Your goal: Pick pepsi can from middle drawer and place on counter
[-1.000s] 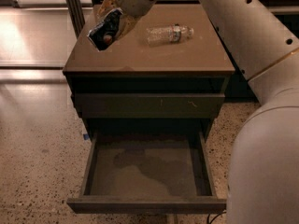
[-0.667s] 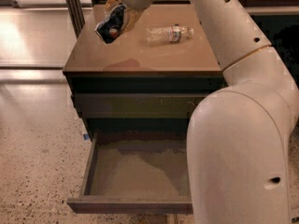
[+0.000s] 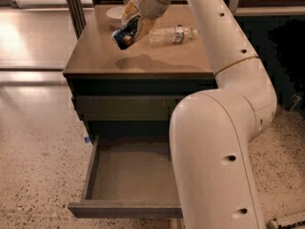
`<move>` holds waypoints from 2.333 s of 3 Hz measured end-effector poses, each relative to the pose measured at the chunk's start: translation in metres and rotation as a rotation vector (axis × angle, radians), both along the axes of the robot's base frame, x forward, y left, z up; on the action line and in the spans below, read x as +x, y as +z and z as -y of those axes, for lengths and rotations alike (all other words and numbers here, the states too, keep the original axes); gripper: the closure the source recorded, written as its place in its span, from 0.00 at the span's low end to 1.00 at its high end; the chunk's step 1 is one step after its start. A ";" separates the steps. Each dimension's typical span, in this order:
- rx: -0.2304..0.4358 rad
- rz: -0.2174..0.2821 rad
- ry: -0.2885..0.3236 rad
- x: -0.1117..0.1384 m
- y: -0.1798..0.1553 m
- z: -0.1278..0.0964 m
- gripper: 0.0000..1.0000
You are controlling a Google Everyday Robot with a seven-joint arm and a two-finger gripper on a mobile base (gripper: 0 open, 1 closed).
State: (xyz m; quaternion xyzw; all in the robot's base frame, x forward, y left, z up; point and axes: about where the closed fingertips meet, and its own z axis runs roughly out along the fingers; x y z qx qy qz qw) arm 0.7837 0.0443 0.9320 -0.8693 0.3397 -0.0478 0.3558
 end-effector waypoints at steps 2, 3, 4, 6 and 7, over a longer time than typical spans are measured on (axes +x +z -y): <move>0.318 -0.191 0.033 -0.006 -0.038 0.006 1.00; 0.407 -0.226 0.072 -0.011 -0.039 0.001 1.00; 0.364 -0.253 0.091 -0.017 -0.049 -0.005 1.00; 0.275 -0.286 0.086 -0.021 -0.070 -0.005 0.91; 0.275 -0.286 0.086 -0.021 -0.070 -0.005 0.68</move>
Offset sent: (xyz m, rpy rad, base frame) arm -0.0131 -0.0160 -0.0355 0.5195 0.2605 0.0911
